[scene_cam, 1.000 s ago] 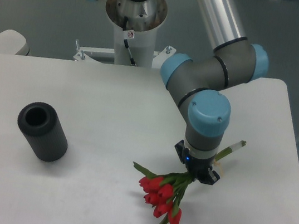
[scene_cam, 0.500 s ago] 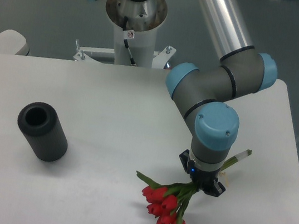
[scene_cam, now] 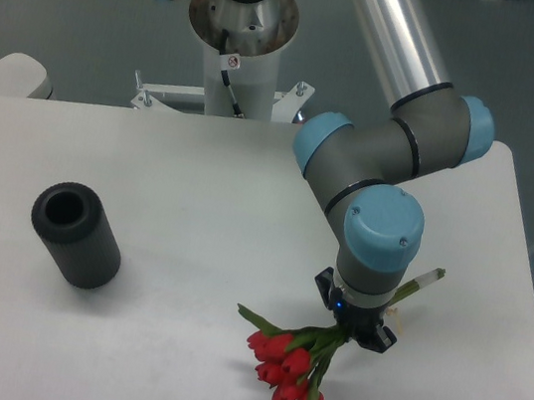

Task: Pick up the flowers from the table
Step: 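Lift the tulip bouquet up off the table and hold it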

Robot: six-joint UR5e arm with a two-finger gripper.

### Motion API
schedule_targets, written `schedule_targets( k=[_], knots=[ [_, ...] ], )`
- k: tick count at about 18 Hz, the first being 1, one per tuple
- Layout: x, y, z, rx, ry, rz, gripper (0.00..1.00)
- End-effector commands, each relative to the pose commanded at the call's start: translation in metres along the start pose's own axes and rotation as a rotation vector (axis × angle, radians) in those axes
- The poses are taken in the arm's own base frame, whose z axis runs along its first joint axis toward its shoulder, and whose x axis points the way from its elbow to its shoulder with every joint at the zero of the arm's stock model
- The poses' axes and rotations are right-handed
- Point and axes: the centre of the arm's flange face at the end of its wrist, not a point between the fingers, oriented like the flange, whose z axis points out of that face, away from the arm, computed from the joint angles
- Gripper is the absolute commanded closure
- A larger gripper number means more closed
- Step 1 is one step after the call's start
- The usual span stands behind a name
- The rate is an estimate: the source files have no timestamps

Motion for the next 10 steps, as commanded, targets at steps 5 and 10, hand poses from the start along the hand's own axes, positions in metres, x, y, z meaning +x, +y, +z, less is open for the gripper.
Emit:
schedule_targets(
  k=[5,10],
  knots=[
    [-0.0005,0.0012,0.0061,-0.027,0.000,0.023,0.98],
    [-0.0006,0.0011,0.0059,-0.027,-0.001,0.023,0.98]
  ],
)
